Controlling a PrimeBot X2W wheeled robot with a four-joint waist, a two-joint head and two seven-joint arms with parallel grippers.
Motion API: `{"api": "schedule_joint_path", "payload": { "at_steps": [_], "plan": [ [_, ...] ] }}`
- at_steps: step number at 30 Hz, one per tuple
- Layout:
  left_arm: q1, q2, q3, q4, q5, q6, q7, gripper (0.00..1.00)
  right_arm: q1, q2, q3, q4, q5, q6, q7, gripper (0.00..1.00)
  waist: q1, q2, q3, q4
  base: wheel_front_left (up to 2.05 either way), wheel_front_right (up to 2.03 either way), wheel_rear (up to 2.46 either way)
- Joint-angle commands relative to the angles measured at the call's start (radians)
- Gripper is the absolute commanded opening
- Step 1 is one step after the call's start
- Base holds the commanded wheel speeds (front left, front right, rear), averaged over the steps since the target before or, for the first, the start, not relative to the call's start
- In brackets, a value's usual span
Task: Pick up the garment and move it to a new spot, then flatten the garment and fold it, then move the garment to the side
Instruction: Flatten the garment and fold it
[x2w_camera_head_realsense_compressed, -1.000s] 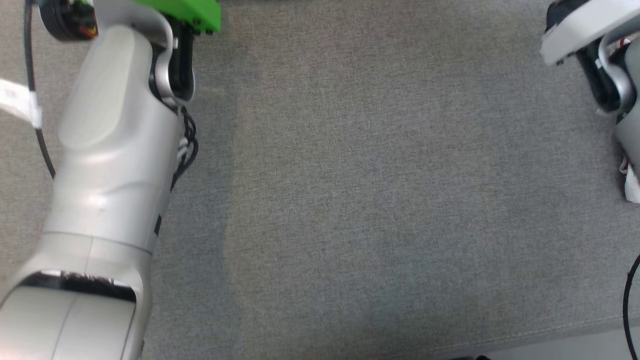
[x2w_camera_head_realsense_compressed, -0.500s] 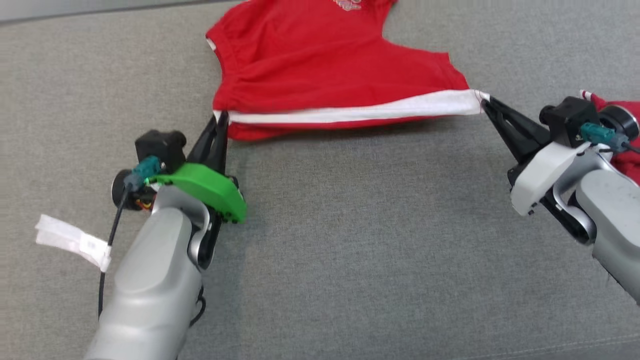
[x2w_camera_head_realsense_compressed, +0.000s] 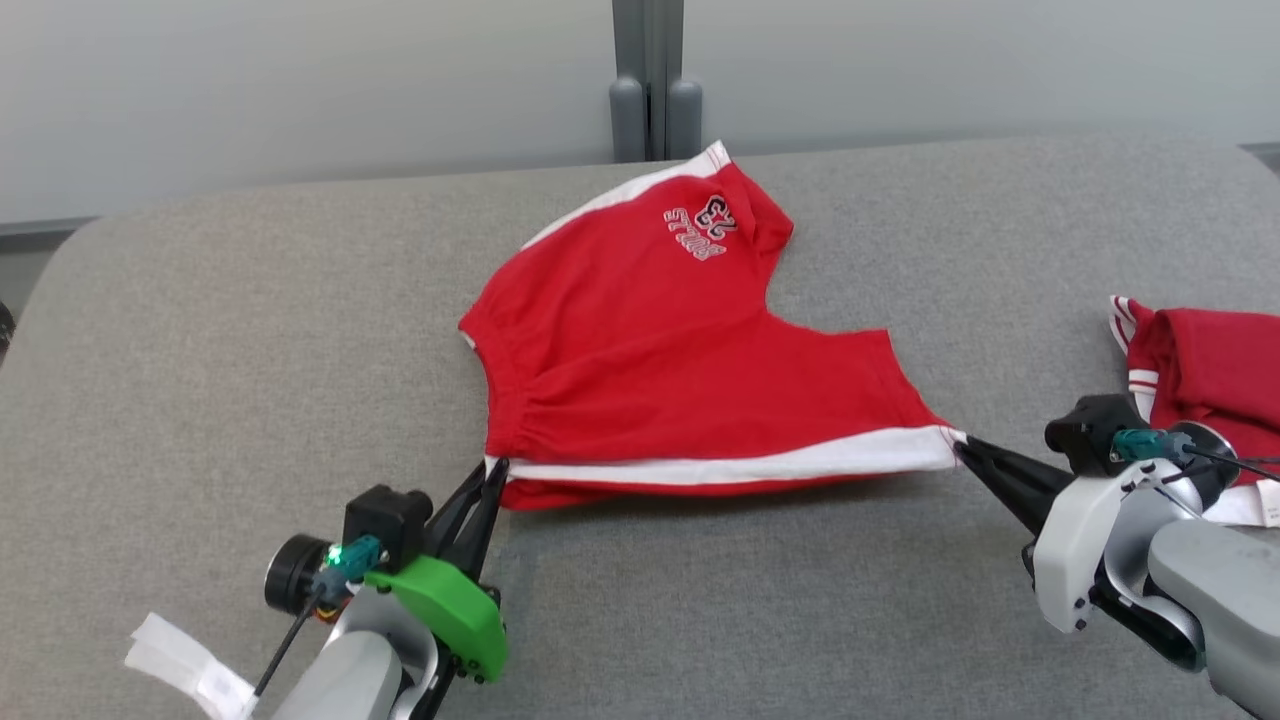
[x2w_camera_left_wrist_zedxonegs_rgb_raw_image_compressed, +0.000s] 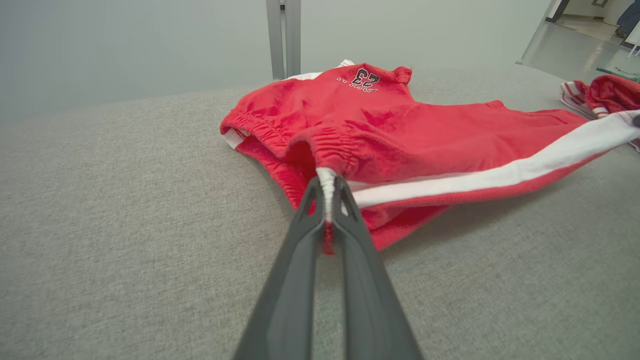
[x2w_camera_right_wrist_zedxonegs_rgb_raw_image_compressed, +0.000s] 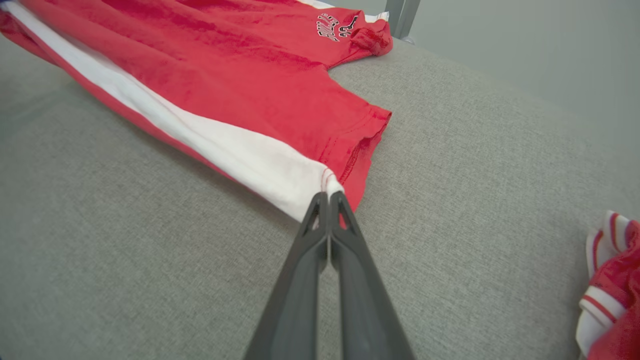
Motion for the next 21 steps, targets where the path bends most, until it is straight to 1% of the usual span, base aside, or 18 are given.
{"api": "schedule_joint_path", "payload": {
  "at_steps": [1, 6, 12, 15, 19, 21],
  "plan": [
    [0.037, 0.026, -0.007, -0.025, -0.012, -0.002, -0.003, 0.0, 0.018, -0.018, 0.021, -0.018, 0.027, -0.002, 0.009, 0.0, 0.0001, 0.0, -0.086, 0.018, 0.0, 0.0, 0.0],
    [0.138, 0.075, -0.041, -0.105, -0.051, -0.002, -0.003, 0.0, 0.062, -0.073, 0.067, -0.083, 0.103, -0.002, 0.04, 0.0, 0.0001, 0.0, -0.137, 0.03, 0.0, 0.0, 0.0],
    [0.23, 0.143, -0.139, -0.202, -0.08, -0.003, 0.004, 0.0, 0.141, -0.158, 0.092, -0.2, 0.192, -0.002, 0.094, 0.0, 0.0001, 0.0, -0.173, 0.062, 0.0, 0.0, 0.0],
    [0.249, 0.185, -0.176, -0.245, -0.089, -0.002, 0.012, 0.0, 0.165, -0.204, 0.096, -0.261, 0.21, -0.002, 0.121, 0.0, 0.0001, 0.0, -0.176, 0.078, 0.0, 0.0, 0.0],
    [0.235, 0.201, -0.182, -0.287, -0.096, -0.001, 0.02, 0.0, 0.125, -0.24, 0.084, -0.282, 0.213, -0.002, 0.117, 0.0, 0.0001, 0.0, -0.16, 0.097, 0.0, 0.0, 0.0],
    [0.202, 0.189, -0.174, -0.303, -0.097, 0.009, 0.021, 0.0, 0.093, -0.246, 0.068, -0.277, 0.206, -0.002, 0.112, 0.0, 0.0001, 0.0, -0.142, 0.109, 0.0, 0.0, 0.0]
  ]
}}
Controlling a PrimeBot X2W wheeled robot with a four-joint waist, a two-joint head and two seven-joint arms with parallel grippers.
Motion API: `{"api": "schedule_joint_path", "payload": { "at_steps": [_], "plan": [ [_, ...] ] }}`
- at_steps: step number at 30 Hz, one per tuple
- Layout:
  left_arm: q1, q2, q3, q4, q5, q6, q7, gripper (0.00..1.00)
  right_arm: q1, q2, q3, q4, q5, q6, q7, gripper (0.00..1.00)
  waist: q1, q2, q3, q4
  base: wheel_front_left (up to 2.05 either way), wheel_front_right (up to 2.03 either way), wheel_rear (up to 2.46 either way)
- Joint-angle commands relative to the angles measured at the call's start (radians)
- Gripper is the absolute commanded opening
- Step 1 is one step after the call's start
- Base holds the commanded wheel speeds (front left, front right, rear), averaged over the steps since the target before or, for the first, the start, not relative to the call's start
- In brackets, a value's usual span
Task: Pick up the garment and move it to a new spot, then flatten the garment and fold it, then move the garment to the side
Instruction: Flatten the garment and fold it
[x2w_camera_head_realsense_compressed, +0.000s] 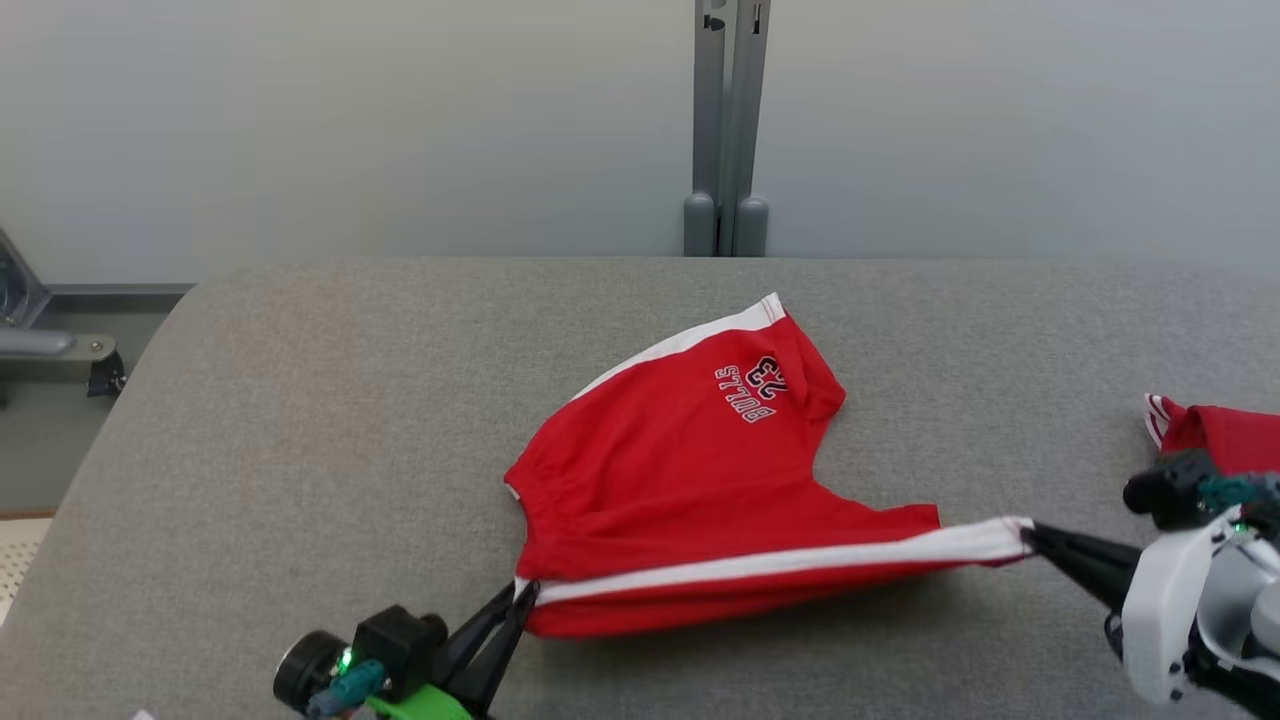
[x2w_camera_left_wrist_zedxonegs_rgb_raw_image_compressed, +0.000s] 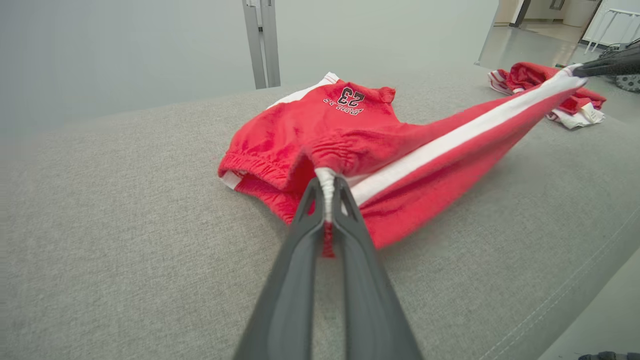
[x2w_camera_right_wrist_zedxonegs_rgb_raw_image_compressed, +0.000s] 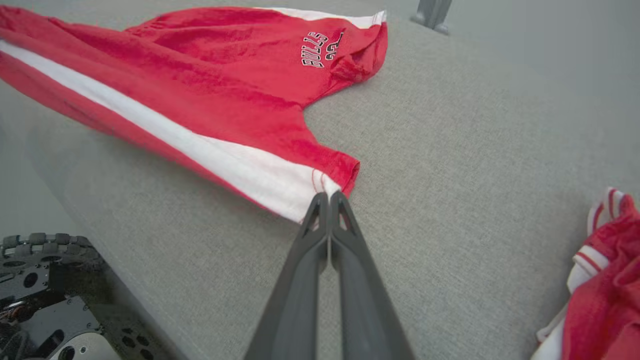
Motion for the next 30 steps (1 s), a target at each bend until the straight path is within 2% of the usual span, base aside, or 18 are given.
{"api": "schedule_joint_path", "payload": {
  "at_steps": [1, 11, 19, 25, 30],
  "plan": [
    [-0.041, -0.011, 0.011, -0.01, -0.01, 0.011, -0.002, 0.0, -0.031, -0.004, -0.013, 0.006, -0.005, -0.002, -0.007, 0.0, 0.0001, 0.0, 0.026, 0.02, 0.0, 0.0, 0.0],
    [-0.26, -0.15, 0.013, 0.028, 0.021, 0.049, 0.013, 0.0, -0.293, -0.044, -0.08, 0.047, 0.0, -0.002, 0.036, 0.0, 0.0001, 0.0, 0.221, 0.102, 0.0, 0.0, 0.0],
    [-0.403, -0.256, 0.021, 0.13, 0.051, 0.076, -0.015, 0.0, -0.503, -0.058, -0.037, 0.125, -0.018, -0.002, 0.09, 0.0, 0.0001, 0.0, 0.358, 0.176, 0.0, 0.0, 0.0],
    [-0.45, -0.297, 0.044, 0.175, 0.052, 0.102, -0.025, 0.0, -0.615, -0.053, 0.005, 0.174, -0.033, -0.002, 0.125, 0.0, 0.0001, 0.0, 0.43, 0.22, 0.0, 0.0, 0.0],
    [-0.442, -0.307, 0.084, 0.146, 0.057, 0.128, -0.025, 0.0, -0.663, -0.049, 0.025, 0.2, -0.052, -0.002, 0.139, 0.0, 0.0001, 0.0, 0.466, 0.255, 0.0, 0.0, 0.0]
  ]
}}
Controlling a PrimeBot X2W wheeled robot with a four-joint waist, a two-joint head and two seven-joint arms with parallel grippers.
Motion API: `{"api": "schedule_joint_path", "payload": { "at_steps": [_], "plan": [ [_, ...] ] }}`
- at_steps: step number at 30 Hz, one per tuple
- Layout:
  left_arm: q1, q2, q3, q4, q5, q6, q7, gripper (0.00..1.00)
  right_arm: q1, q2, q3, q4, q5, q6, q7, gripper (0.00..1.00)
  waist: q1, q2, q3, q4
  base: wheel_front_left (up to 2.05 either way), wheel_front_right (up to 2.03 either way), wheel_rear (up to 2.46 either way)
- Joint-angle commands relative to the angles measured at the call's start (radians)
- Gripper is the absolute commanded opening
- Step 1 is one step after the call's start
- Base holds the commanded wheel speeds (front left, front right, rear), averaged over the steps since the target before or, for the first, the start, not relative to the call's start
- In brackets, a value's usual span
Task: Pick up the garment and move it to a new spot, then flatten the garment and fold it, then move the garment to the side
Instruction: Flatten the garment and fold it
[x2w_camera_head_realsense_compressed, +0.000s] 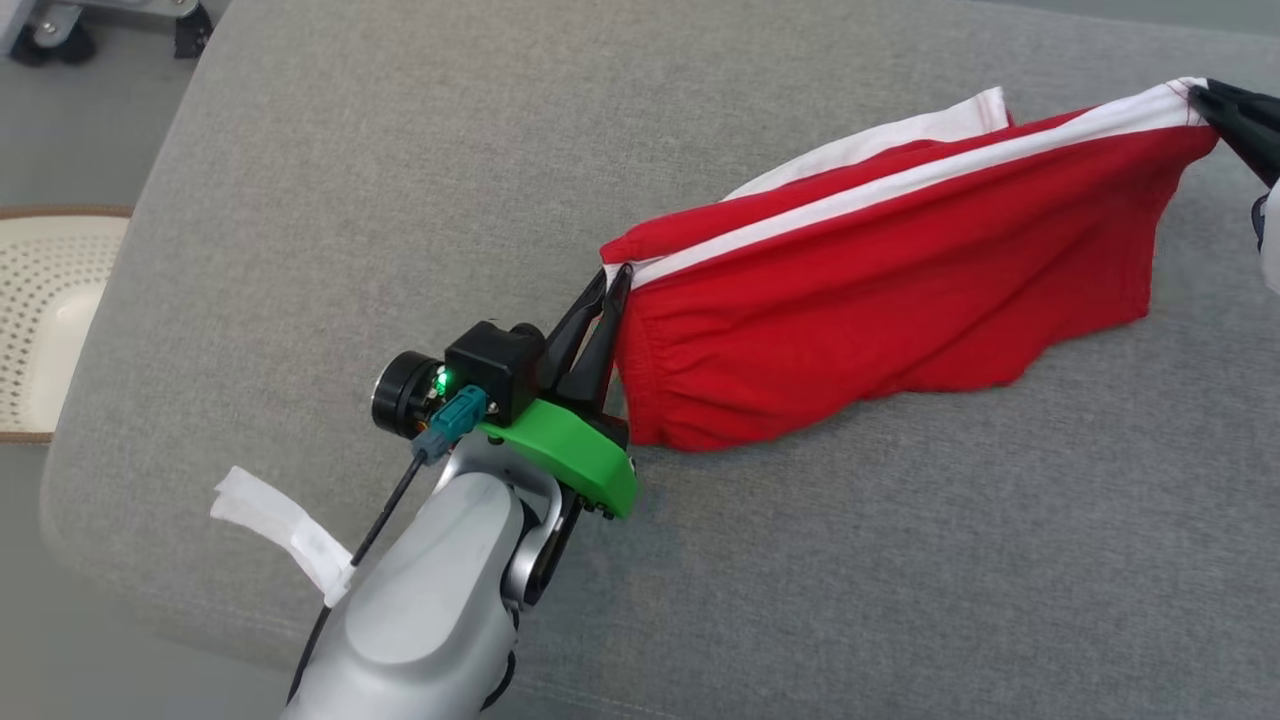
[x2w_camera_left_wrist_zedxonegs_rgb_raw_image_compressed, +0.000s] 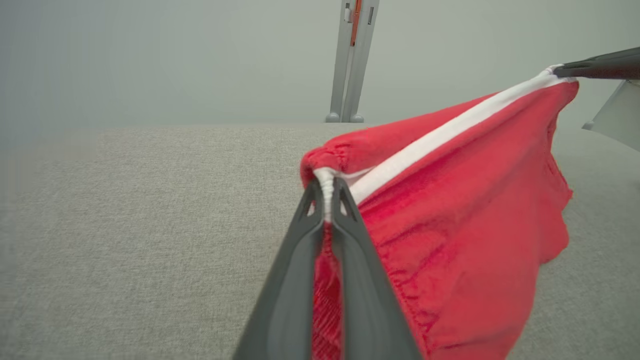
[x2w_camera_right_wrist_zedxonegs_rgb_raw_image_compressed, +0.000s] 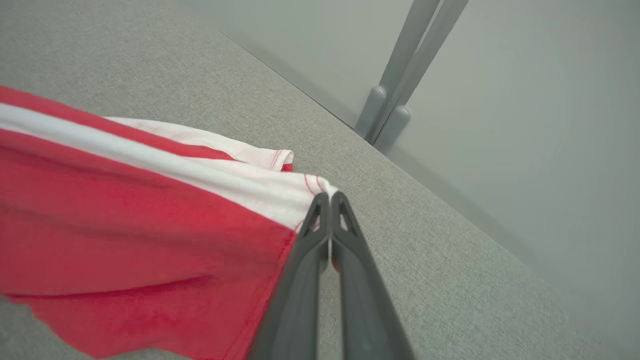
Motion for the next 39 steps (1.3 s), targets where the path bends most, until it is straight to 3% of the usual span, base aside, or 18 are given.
{"api": "schedule_joint_path", "payload": {
  "at_steps": [1, 12, 23, 24, 25, 27, 29, 30, 39],
  "plan": [
    [0.001, 0.002, 0.012, -0.009, 0.012, 0.009, -0.003, 0.0, -0.019, -0.001, 0.003, 0.013, -0.008, -0.002, -0.002, 0.0, 0.0, 0.0, 0.062, 0.066, 0.0, 0.0, 0.0],
    [-0.013, 0.0, -0.027, -0.072, -0.018, 0.032, -0.003, 0.0, -0.062, 0.025, 0.011, 0.068, -0.067, -0.002, -0.007, 0.0, 0.0, 0.0, 0.106, 0.108, 0.0, 0.0, 0.0],
    [-0.083, 0.0, -0.089, -0.04, -0.058, 0.08, -0.002, 0.0, -0.105, 0.052, 0.01, 0.127, -0.11, -0.002, -0.038, 0.03, 0.0, 0.0, 0.144, 0.112, 0.0, 0.0, 0.0],
    [-0.087, 0.0, -0.091, -0.034, -0.063, 0.087, -0.002, 0.0, -0.106, 0.059, 0.01, 0.131, -0.108, -0.002, -0.039, 0.89, 0.0, 0.0, 0.146, 0.109, 0.0, 0.0, 0.0],
    [-0.088, 0.0, -0.096, -0.025, -0.073, 0.086, -0.002, 0.0, -0.107, 0.063, 0.011, 0.135, -0.108, -0.002, -0.035, 1.0, 0.0, 0.0, 0.147, 0.107, 0.0, 0.0, 0.0],
    [-0.102, 0.0, -0.101, -0.014, -0.081, 0.085, -0.002, 0.07, -0.125, 0.073, 0.01, 0.143, -0.116, -0.002, -0.046, 1.0, 0.0, 0.0, 0.15, 0.103, 0.0, 0.0, 0.0],
    [-0.107, 0.0, -0.098, 0.001, -0.096, 0.094, -0.002, 0.36, -0.134, 0.084, 0.01, 0.151, -0.117, -0.002, -0.063, 1.0, 0.0, 0.0, 0.15, 0.097, 0.0, 0.0, 0.0],
    [-0.107, 0.0, -0.096, 0.008, -0.101, 0.099, -0.002, 0.97, -0.137, 0.089, 0.011, 0.158, -0.114, -0.002, -0.073, 1.0, 0.0, 0.0, 0.149, 0.094, 0.0, 0.0, 0.0],
    [-0.079, 0.0, -0.029, 0.015, -0.087, 0.142, -0.002, 1.0, -0.063, 0.117, 0.007, 0.219, -0.025, -0.002, -0.226, 1.0, 0.0, 0.0, 0.068, 0.05, 0.0, 0.0, 0.0]
  ]
}}
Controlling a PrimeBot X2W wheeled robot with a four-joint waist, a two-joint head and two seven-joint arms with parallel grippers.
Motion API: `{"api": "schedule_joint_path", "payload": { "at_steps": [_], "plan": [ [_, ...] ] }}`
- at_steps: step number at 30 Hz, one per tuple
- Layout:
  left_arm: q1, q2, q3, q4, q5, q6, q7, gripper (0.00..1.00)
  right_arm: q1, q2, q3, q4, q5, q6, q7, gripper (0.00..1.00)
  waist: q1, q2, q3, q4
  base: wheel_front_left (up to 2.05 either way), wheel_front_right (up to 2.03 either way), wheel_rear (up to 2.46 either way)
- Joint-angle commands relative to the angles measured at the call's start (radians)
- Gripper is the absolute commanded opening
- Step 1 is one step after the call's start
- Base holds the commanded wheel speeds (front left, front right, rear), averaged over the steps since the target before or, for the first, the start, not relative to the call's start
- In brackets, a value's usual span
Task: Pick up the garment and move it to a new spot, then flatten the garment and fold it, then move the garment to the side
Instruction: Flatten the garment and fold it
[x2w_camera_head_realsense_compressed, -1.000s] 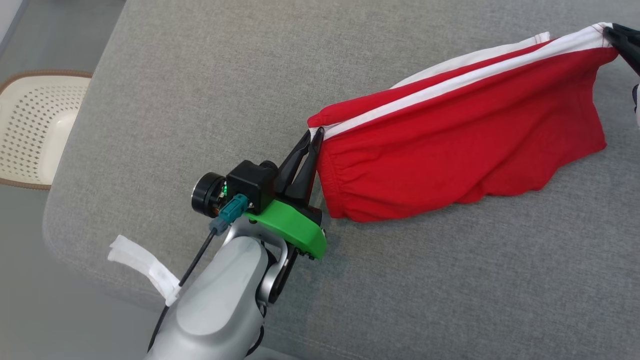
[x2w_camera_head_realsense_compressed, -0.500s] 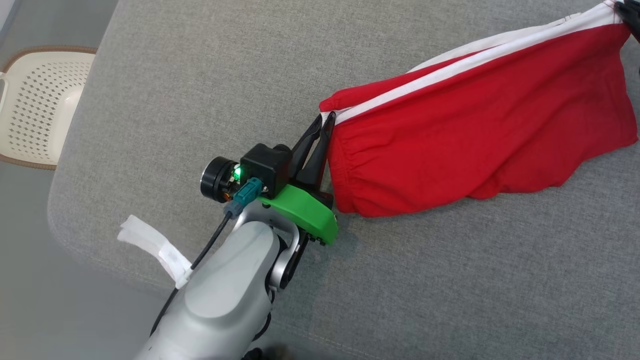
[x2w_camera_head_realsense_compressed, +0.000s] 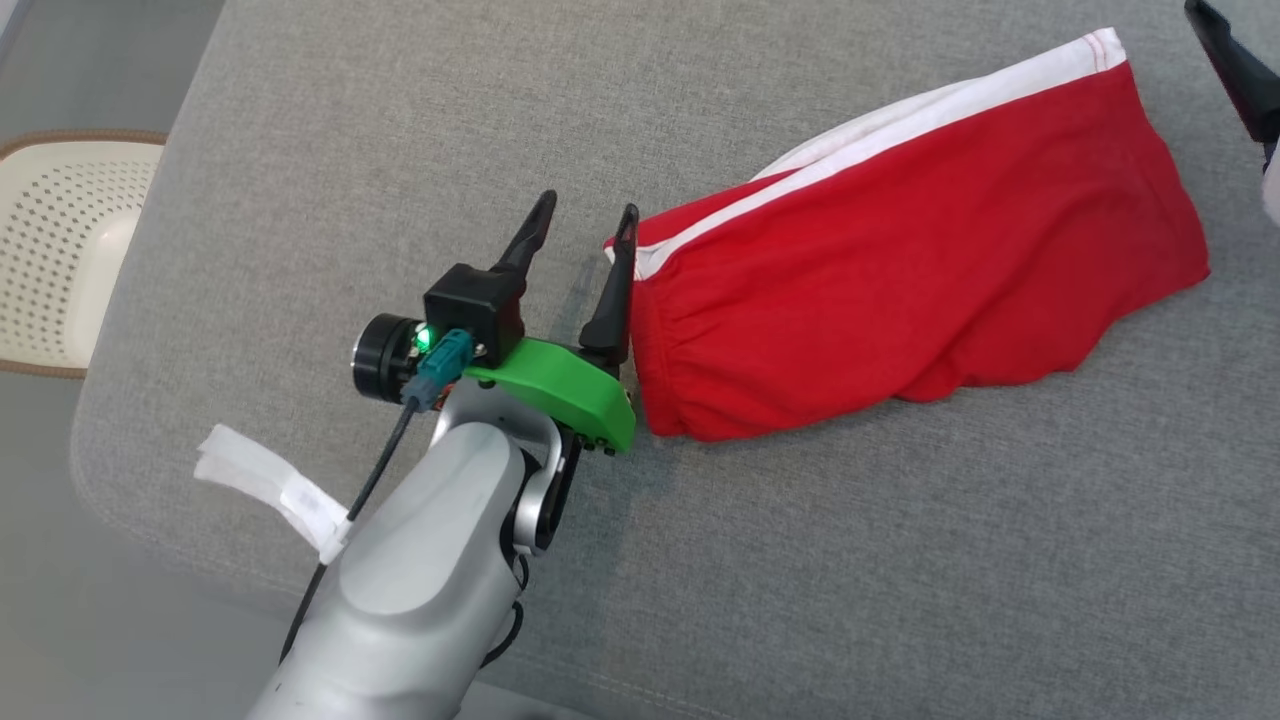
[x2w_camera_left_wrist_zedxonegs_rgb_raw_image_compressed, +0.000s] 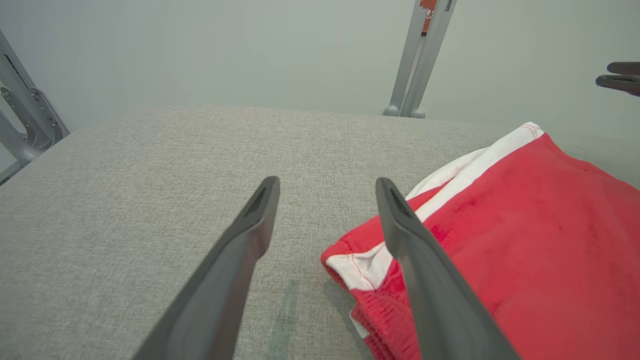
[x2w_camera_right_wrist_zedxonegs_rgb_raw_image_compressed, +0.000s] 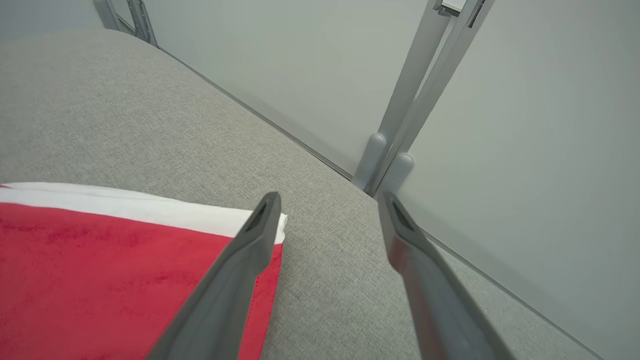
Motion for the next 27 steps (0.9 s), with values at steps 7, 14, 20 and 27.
{"api": "schedule_joint_path", "payload": {
  "at_steps": [7, 14, 20, 27],
  "plan": [
    [0.106, 0.004, 0.166, -0.119, 0.122, -0.006, 0.0, 1.0, 0.13, 0.064, -0.115, -0.026, 0.092, -0.001, -0.061, 1.0, -0.0001, 0.0, -0.154, -0.086, 0.0, 0.0, 0.0],
    [0.264, 0.004, 0.322, -0.258, 0.184, -0.06, 0.0, 1.0, 0.447, 0.175, -0.504, -0.189, -0.076, -0.001, -0.059, 1.0, -0.0001, 0.0, -0.279, -0.177, 0.0, 0.0, 0.0],
    [0.375, 0.004, 0.385, -0.259, 0.252, -0.09, 0.0, 1.0, 0.747, 0.308, -0.786, -0.303, -0.271, -0.001, -0.059, 1.0, -0.0001, 0.0, -0.354, -0.248, 0.0, 0.0, 0.0],
    [0.498, 0.004, 0.409, -0.261, 0.242, -0.118, 0.0, 1.0, 1.014, 0.5, -1.05, -0.414, -0.452, -0.001, -0.059, 1.0, -0.0001, 0.0, -0.401, -0.321, 0.0, 0.0, 0.0]
  ]
}}
